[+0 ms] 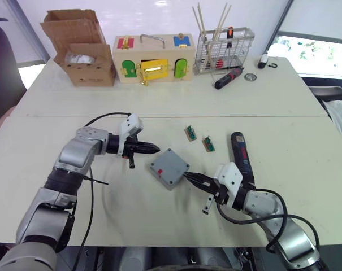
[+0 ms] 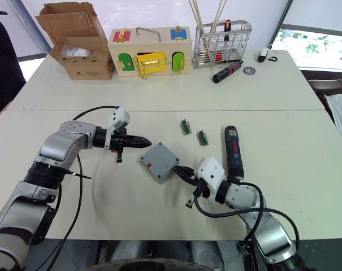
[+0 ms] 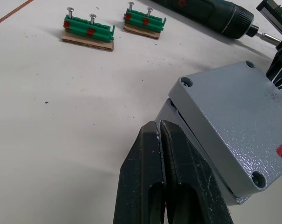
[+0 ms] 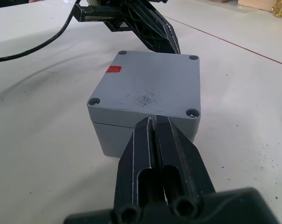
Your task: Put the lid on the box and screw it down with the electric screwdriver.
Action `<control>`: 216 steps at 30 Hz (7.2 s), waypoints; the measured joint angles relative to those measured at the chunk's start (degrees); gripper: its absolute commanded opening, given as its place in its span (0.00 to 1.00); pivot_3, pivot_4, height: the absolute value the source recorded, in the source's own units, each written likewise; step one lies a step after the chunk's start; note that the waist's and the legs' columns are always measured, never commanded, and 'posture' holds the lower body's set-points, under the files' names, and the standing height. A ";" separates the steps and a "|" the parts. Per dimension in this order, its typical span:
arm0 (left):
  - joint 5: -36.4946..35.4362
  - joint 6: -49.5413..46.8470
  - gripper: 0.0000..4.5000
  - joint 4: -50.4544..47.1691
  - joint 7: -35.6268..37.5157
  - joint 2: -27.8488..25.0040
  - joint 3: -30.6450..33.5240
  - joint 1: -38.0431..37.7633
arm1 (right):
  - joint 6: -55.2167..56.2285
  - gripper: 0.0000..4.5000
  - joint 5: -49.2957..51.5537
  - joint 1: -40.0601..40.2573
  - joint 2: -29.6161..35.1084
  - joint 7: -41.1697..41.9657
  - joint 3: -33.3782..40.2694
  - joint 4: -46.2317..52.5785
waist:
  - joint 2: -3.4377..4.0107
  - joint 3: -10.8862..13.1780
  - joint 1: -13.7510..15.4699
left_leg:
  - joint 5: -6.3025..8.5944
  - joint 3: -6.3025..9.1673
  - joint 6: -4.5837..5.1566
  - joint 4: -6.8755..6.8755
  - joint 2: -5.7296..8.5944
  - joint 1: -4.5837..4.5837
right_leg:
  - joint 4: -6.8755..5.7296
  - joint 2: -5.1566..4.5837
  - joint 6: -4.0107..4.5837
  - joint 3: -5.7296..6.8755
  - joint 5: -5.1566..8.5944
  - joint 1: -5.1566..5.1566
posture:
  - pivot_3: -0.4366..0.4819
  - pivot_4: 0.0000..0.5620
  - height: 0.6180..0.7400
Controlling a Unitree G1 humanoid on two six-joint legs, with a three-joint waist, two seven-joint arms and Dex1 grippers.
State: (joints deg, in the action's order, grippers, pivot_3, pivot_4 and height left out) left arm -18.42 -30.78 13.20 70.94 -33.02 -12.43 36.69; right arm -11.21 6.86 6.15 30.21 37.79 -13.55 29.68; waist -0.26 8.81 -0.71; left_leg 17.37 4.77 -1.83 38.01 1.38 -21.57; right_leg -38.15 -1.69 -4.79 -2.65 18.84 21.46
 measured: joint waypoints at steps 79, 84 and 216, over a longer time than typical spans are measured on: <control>4.21 -2.78 0.01 -15.21 -3.67 1.73 -2.64 -14.89 | -9.25 0.01 2.23 0.01 2.83 2.28 1.72 -4.16 | 0.00 0.01 0.12 | 0.00 0.01 0.00 0.00 0.00 0.00 | 0.02 -0.07 0.00 0.01 0.00 -0.04 | 0.48 0.27 1.00; 4.18 -2.93 0.01 -16.26 -3.87 2.09 -2.89 -15.79 | -8.32 0.01 1.42 -0.90 2.77 2.25 2.45 -5.78 | 0.00 0.01 0.15 | 0.00 0.01 0.00 0.00 0.00 0.01 | 0.02 -0.07 0.00 0.01 0.00 -0.03 | 0.48 0.27 1.00; -17.33 -17.17 0.00 -42.65 -14.94 -14.83 7.42 -18.38 | -30.95 0.01 22.04 -12.13 2.35 -0.31 11.99 4.76 | 0.18 0.29 0.01 | -0.03 -0.10 -0.06 0.00 -0.02 -0.89 | -0.04 -0.10 0.01 -0.06 -0.03 0.92 | 0.48 0.27 1.00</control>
State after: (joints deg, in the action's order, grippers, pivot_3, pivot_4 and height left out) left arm -35.75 -47.95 -29.45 56.00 -47.86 -5.01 18.31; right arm -42.16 28.90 -5.99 32.56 37.48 -1.56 34.44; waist -0.08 9.10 -0.70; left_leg 17.34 4.67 -1.89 38.01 1.36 -22.47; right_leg -38.19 -1.79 -4.78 -2.71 18.81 22.38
